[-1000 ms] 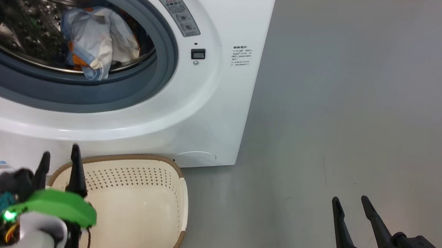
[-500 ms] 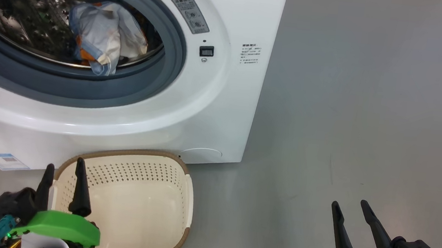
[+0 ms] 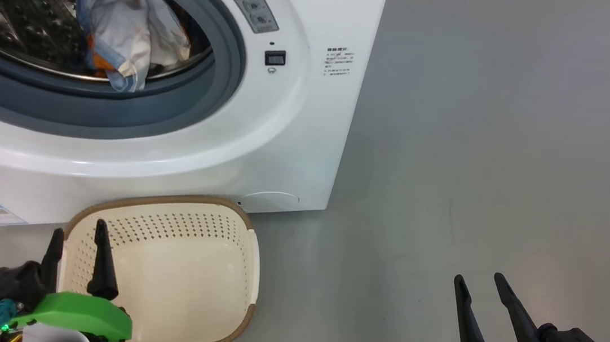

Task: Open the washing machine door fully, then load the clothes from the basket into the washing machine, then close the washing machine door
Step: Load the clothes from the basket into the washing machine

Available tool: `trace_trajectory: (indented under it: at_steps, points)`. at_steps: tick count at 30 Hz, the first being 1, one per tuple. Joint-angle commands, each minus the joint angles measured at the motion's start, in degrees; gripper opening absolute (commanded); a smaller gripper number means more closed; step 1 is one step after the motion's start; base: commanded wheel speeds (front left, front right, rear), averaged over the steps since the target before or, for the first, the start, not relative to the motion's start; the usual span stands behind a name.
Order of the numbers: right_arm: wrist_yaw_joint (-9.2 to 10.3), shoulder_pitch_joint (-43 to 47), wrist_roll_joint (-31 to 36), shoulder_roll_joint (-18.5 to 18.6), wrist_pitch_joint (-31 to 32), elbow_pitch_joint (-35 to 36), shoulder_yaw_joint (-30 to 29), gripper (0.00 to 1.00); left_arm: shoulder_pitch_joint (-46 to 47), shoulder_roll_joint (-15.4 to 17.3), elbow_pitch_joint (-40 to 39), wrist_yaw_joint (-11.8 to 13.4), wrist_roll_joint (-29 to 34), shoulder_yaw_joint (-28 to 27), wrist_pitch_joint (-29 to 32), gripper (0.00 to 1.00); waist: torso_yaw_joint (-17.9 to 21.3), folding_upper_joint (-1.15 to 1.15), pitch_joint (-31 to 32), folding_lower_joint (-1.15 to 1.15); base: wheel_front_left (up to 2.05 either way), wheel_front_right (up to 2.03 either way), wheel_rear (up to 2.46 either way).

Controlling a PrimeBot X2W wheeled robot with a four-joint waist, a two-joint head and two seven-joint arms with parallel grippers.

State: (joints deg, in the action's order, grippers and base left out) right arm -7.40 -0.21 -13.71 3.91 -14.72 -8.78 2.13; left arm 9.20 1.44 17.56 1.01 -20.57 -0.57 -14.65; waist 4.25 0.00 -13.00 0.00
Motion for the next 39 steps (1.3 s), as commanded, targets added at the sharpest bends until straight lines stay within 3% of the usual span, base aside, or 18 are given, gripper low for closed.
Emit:
trace_trajectory:
  at_steps: [1, 6, 17, 27, 39]
  points:
    - [-0.09, -1.81, 0.24, 0.27, -0.28, 1.51, 1.39, 1.0, 0.99, 1.44, -0.28, 0.42, 1.03, -1.69, -0.35, 1.0, 0.56, 0.0, -0.8, 0.0, 0.0, 0.0, 0.0]
    - [-0.09, -2.26, 0.13, -0.07, -0.28, 1.69, 1.37, 1.0, 4.75, 1.73, 1.96, 0.78, 1.45, -1.7, 0.39, 1.0, 1.31, 0.0, -2.58, 0.0, 0.0, 0.0, 0.0]
    - [-0.09, -4.19, -0.31, -0.68, -0.28, 1.34, 2.54, 1.0, 19.94, 5.2, 7.06, 2.32, 2.1, -0.89, 8.93, 1.0, 3.26, 0.0, -5.86, 0.0, 0.0, 0.0, 0.0]
    - [-0.09, -5.62, -0.25, -0.27, -0.28, 1.19, 3.51, 1.0, 34.93, 8.0, 21.04, 3.86, 3.78, 0.19, 11.65, 1.0, 5.66, 0.0, -8.64, 0.0, 0.0, 0.0, 0.0]
    - [-0.09, -5.13, -0.02, 1.43, -0.28, 1.61, 4.36, 1.0, 47.26, 9.75, 38.42, 5.2, 5.73, 2.03, 8.45, 1.0, 7.78, 0.0, -11.26, 0.0, 0.0, 0.0, 0.0]
